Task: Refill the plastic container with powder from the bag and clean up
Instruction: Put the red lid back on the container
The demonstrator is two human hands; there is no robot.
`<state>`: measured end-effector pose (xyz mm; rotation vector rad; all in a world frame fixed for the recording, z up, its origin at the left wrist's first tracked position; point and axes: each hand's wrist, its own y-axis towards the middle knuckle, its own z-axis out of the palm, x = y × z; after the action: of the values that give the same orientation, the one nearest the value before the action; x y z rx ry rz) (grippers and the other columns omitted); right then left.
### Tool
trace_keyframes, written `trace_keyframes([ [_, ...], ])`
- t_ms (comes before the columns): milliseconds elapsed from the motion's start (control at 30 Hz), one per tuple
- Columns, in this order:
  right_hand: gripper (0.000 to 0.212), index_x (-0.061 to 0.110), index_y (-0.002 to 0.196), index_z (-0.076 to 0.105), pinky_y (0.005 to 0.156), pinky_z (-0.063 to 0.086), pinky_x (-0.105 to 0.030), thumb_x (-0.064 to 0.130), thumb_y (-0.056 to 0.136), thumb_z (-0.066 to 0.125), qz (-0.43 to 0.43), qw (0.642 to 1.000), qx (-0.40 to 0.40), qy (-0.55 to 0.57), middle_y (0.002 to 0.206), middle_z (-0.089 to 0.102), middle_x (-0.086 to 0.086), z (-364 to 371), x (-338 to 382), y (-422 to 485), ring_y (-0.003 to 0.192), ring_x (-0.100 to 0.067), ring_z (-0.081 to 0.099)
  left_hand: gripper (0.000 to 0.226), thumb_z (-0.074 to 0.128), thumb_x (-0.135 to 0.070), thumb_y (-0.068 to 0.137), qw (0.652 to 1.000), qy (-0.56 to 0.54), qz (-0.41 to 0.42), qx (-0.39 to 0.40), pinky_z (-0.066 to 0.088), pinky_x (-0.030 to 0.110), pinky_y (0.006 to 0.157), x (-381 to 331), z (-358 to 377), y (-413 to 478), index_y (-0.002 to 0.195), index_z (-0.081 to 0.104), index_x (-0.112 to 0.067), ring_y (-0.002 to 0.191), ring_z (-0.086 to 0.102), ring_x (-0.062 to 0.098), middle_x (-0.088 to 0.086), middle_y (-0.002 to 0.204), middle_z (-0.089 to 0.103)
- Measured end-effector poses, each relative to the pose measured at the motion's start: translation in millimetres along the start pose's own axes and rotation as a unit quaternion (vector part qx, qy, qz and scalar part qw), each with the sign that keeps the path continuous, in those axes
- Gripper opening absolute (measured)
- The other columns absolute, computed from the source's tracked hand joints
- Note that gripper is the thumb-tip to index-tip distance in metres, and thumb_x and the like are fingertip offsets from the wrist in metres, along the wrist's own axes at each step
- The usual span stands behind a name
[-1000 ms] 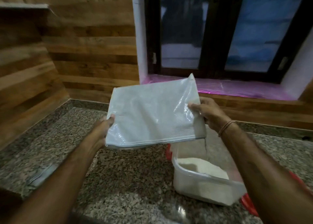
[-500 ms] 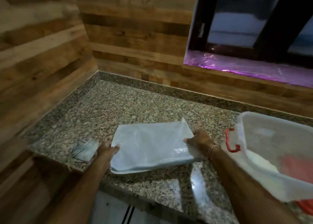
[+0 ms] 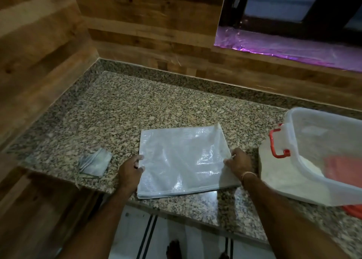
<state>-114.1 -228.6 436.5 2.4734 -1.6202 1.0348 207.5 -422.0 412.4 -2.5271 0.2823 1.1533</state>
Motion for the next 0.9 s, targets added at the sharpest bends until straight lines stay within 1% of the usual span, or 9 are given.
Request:
trace_keyframes([
  [67, 0.024, 0.015, 0.097, 0.059, 0.087, 0.053, -0.039, 0.014, 0.083, 0.079, -0.004, 1.000, 0.002, -0.007, 0.111, 0.073, -0.022, 0, -2, -1, 0.104, -0.037, 0.068, 0.038, 0.077, 0.005, 0.083, 1.000, 0.013, 0.000, -0.003, 0.043, 0.029, 0.074, 1, 4, 4, 0.118, 0.075, -0.010, 0.079, 0.059, 0.024, 0.009, 0.086, 0.061],
  [133, 0.026, 0.014, 0.102, 0.059, 0.083, 0.053, -0.038, 0.011, 0.083, 0.076, -0.003, 1.000, 0.001, -0.018, 0.110, 0.072, -0.023, 1, -4, -2, 0.102, -0.039, 0.068, 0.039, 0.078, 0.004, 0.083, 0.999, 0.030, -0.005, -0.011, 0.045, 0.030, 0.075, 1, 8, 8, 0.118, 0.074, -0.012, 0.080, 0.061, 0.026, 0.008, 0.087, 0.063],
  [267, 0.030, 0.009, 0.117, 0.057, 0.082, 0.054, -0.039, 0.003, 0.088, 0.062, -0.049, 0.997, -0.023, -0.055, 0.110, 0.071, -0.022, 1, -2, -8, 0.102, -0.040, 0.068, 0.046, 0.078, 0.004, 0.080, 0.998, 0.055, -0.009, -0.034, 0.060, 0.041, 0.084, -4, 11, 13, 0.120, 0.071, -0.017, 0.095, 0.071, 0.030, 0.011, 0.108, 0.073],
  [367, 0.033, 0.009, 0.122, 0.059, 0.083, 0.055, -0.040, 0.008, 0.089, 0.064, -0.102, 0.992, -0.053, -0.048, 0.117, 0.068, -0.017, -5, 7, -14, 0.104, -0.037, 0.067, 0.052, 0.083, -0.008, 0.079, 0.993, 0.096, 0.023, -0.060, 0.060, 0.047, 0.087, -26, 13, 17, 0.127, 0.066, -0.019, 0.106, 0.068, 0.034, 0.015, 0.119, 0.069],
  [467, 0.044, 0.014, 0.128, 0.059, 0.092, 0.058, -0.045, 0.016, 0.086, 0.073, -0.146, 0.988, -0.056, -0.012, 0.124, 0.065, -0.011, -16, 20, -24, 0.113, -0.030, 0.065, 0.054, 0.084, -0.025, 0.083, 0.993, 0.097, 0.053, -0.042, 0.057, 0.051, 0.092, -67, 23, 19, 0.132, 0.061, -0.025, 0.116, 0.062, 0.036, 0.015, 0.127, 0.066],
  [533, 0.046, 0.013, 0.131, 0.059, 0.095, 0.055, -0.043, 0.019, 0.088, 0.075, -0.175, 0.982, -0.075, 0.002, 0.128, 0.064, -0.010, -30, 27, -35, 0.116, -0.027, 0.062, 0.053, 0.082, -0.032, 0.085, 0.992, 0.090, 0.085, -0.025, 0.053, 0.049, 0.098, -98, 34, 15, 0.133, 0.060, -0.023, 0.122, 0.058, 0.035, 0.014, 0.130, 0.065],
  [600, 0.046, 0.013, 0.134, 0.059, 0.095, 0.053, -0.039, 0.022, 0.091, 0.075, -0.226, 0.969, -0.098, 0.021, 0.129, 0.063, -0.008, -48, 35, -46, 0.116, -0.026, 0.061, 0.055, 0.079, -0.037, 0.087, 0.990, 0.075, 0.115, -0.015, 0.050, 0.048, 0.101, -131, 44, 7, 0.136, 0.058, -0.022, 0.127, 0.055, 0.033, 0.011, 0.135, 0.063],
  [733, 0.046, 0.016, 0.136, 0.057, 0.097, 0.055, -0.046, 0.028, 0.094, 0.071, -0.319, 0.935, -0.137, 0.075, 0.133, 0.059, -0.004, -104, 44, -66, 0.119, -0.022, 0.060, 0.060, 0.075, -0.042, 0.090, 0.982, 0.042, 0.184, 0.019, 0.048, 0.048, 0.106, -195, 71, -15, 0.143, 0.052, -0.024, 0.135, 0.051, 0.031, 0.009, 0.143, 0.059],
  [900, 0.042, 0.018, 0.130, 0.060, 0.088, 0.057, -0.043, 0.026, 0.091, 0.073, -0.357, 0.905, -0.214, 0.087, 0.126, 0.060, -0.003, -195, 13, -74, 0.108, -0.021, 0.063, 0.066, 0.072, -0.050, 0.091, 0.965, 0.027, 0.259, 0.032, 0.047, 0.050, 0.107, -272, 105, -66, 0.146, 0.048, -0.023, 0.135, 0.051, 0.033, 0.011, 0.146, 0.057],
])
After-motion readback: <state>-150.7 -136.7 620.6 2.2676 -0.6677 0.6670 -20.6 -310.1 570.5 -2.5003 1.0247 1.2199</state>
